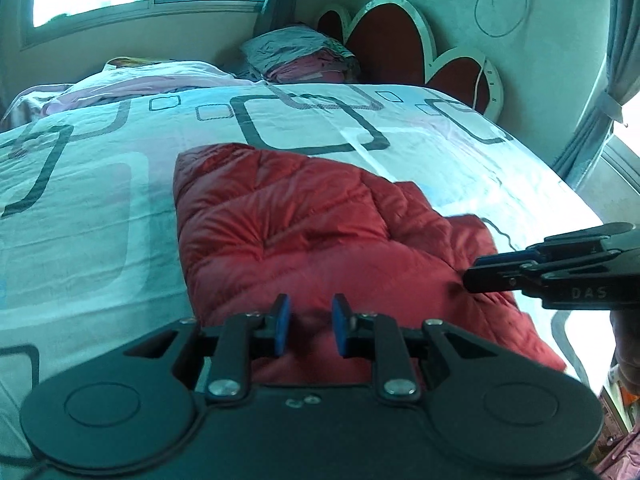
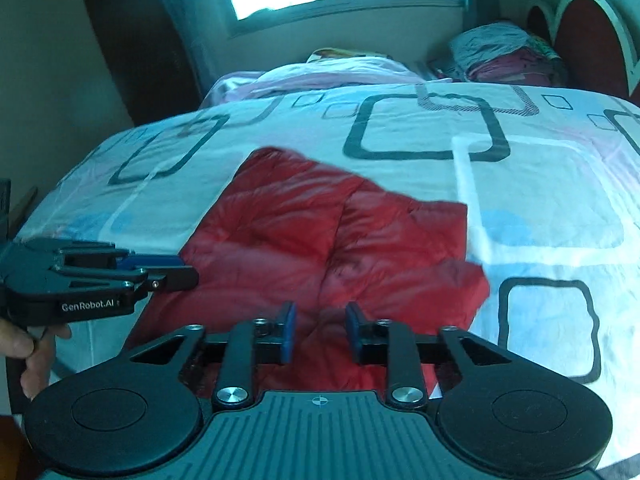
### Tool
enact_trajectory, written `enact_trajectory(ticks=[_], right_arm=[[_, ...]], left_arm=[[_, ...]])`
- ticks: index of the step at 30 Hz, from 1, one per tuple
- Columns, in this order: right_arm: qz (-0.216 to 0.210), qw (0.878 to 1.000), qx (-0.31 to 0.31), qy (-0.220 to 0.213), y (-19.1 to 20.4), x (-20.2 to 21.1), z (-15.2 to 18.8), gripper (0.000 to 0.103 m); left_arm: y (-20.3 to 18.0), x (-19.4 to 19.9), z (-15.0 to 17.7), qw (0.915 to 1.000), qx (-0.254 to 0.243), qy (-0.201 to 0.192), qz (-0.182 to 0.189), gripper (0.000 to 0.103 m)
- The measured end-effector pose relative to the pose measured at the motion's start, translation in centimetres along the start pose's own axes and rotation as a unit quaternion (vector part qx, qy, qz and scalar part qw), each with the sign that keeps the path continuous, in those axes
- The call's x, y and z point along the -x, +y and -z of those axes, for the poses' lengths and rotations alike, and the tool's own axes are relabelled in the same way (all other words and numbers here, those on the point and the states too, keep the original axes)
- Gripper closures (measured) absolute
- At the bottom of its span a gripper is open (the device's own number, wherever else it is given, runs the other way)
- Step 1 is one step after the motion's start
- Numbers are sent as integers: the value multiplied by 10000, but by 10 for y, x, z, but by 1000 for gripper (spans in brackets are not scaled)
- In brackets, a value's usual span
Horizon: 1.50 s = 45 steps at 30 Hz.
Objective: Fold large clothes
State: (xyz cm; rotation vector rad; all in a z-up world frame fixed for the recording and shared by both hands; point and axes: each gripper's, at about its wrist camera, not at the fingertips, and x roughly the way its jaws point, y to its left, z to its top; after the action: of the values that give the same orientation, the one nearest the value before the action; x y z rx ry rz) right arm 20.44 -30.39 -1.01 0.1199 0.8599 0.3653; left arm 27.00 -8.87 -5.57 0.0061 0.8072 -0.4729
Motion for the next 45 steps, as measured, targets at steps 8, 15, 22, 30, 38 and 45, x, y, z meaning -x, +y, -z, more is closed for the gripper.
enact_trajectory(ticks=[8,15,22,30,38,45], right_arm=[[288,9989,258,268,7,-9,24,85],[549,9971,148,513,-12,-34,47,85],[204,9995,-132,183,2,15,36,85],[84,9967,-148,794,14,13,75,85],[36,9981,-294,534,11,26,70,85],[174,9868,-1594,-218,-52,51,48,85]], left_arm=[[-14,10,28,9997,-87,146,197,81],[-16,-12,47,9992,-276,286,57,81],[-9,27,35,9993,100,165,308,82],[-8,23,68,9982,71,574,155,80],[-8,35,67,9984,115,543,39,80],[16,40,32,9952,894,-394,4,36]])
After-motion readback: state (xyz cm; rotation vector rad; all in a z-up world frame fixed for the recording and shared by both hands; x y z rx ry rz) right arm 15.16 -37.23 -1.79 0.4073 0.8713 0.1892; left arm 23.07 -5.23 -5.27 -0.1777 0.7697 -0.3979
